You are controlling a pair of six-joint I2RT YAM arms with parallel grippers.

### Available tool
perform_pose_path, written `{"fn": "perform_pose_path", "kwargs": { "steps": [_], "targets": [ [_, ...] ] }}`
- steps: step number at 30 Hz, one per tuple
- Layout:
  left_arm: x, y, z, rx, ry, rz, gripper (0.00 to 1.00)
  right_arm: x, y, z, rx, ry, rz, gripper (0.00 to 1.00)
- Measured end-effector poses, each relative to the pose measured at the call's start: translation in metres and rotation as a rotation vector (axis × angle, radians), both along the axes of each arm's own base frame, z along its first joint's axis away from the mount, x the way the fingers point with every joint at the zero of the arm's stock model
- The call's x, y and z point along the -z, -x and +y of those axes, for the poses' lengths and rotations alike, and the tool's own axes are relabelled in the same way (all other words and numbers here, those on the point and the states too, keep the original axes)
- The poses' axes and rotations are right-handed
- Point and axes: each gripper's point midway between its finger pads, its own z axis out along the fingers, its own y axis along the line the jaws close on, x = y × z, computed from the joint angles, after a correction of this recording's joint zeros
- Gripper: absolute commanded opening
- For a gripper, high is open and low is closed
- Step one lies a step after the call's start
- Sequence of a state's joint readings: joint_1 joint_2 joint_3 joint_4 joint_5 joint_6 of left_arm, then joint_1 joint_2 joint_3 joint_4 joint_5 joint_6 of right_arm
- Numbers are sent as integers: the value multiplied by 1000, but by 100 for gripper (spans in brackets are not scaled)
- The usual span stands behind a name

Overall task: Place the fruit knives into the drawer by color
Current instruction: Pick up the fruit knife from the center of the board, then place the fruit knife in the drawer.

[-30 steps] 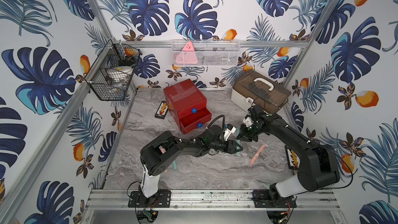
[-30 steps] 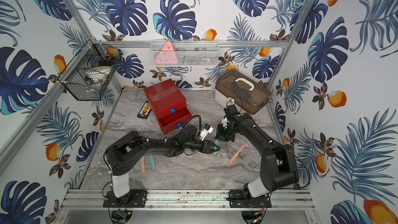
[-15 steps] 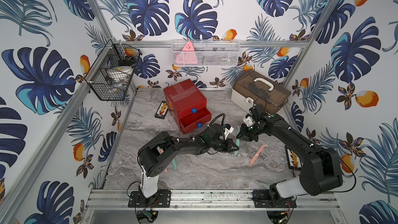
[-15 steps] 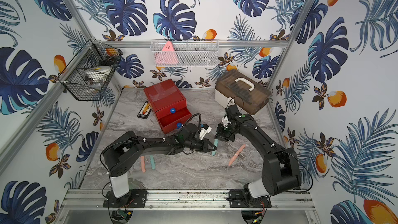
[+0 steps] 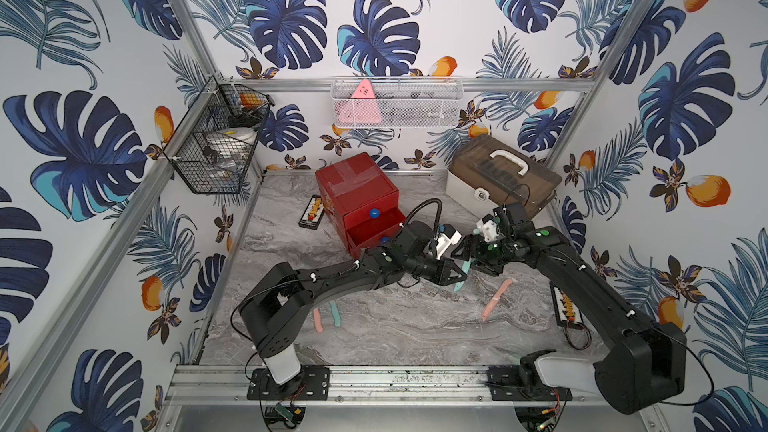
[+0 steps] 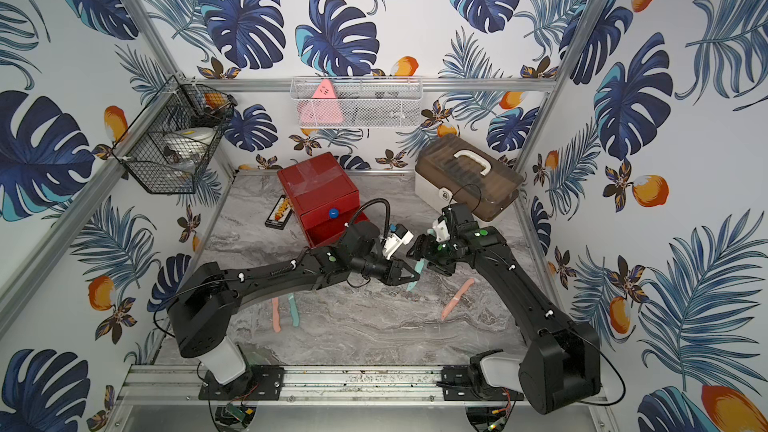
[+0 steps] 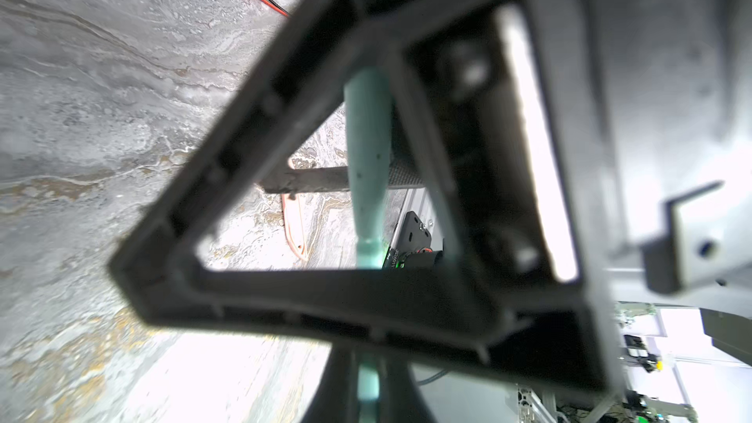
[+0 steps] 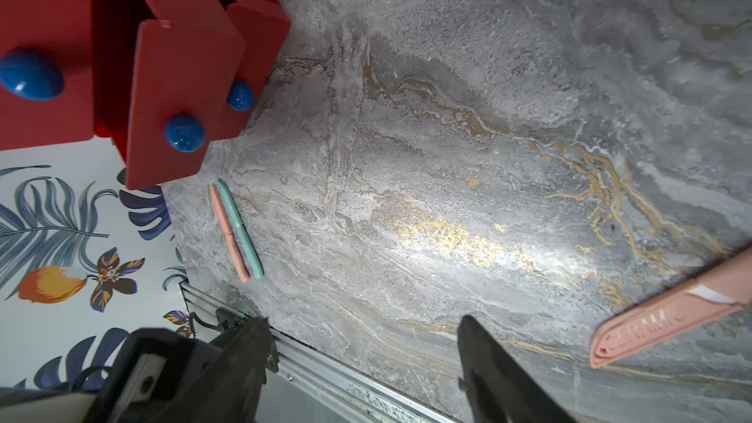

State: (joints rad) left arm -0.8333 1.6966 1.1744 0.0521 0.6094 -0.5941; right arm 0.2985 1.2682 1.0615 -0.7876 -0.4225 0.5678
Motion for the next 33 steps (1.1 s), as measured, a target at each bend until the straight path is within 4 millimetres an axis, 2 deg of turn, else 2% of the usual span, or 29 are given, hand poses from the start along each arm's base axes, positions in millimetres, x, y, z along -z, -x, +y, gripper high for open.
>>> {"fn": "perform_pose_path", "kwargs": {
  "steps": [3, 7, 12, 15, 19, 22, 25, 33],
  "targets": [
    [-7, -5, 13, -17, -57, -30, 0, -8, 10, 0, 11, -31, -12, 100],
    [-20, -5, 32, -9, -112, -63, 0, -19, 19, 6, 15, -108, -34, 100],
    [-42, -12, 58, 15, -175, -133, 0, -38, 17, 19, -10, -218, -122, 100],
    [-43, -17, 78, 13, -253, -164, 0, -42, 17, 26, -26, -272, -141, 100],
    [-54, -60, 124, -149, -406, -309, 0, -6, 34, 9, 39, -180, -8, 100],
    [-51, -71, 141, -174, -497, -383, 0, -2, 37, 9, 38, -176, 12, 100],
    [-47, -93, 166, -242, -607, -458, 0, 3, 39, 10, 43, -179, 37, 100],
    [-33, -129, 195, -262, -821, -622, 0, -6, 31, 24, 29, -272, 18, 100]
  ]
}}
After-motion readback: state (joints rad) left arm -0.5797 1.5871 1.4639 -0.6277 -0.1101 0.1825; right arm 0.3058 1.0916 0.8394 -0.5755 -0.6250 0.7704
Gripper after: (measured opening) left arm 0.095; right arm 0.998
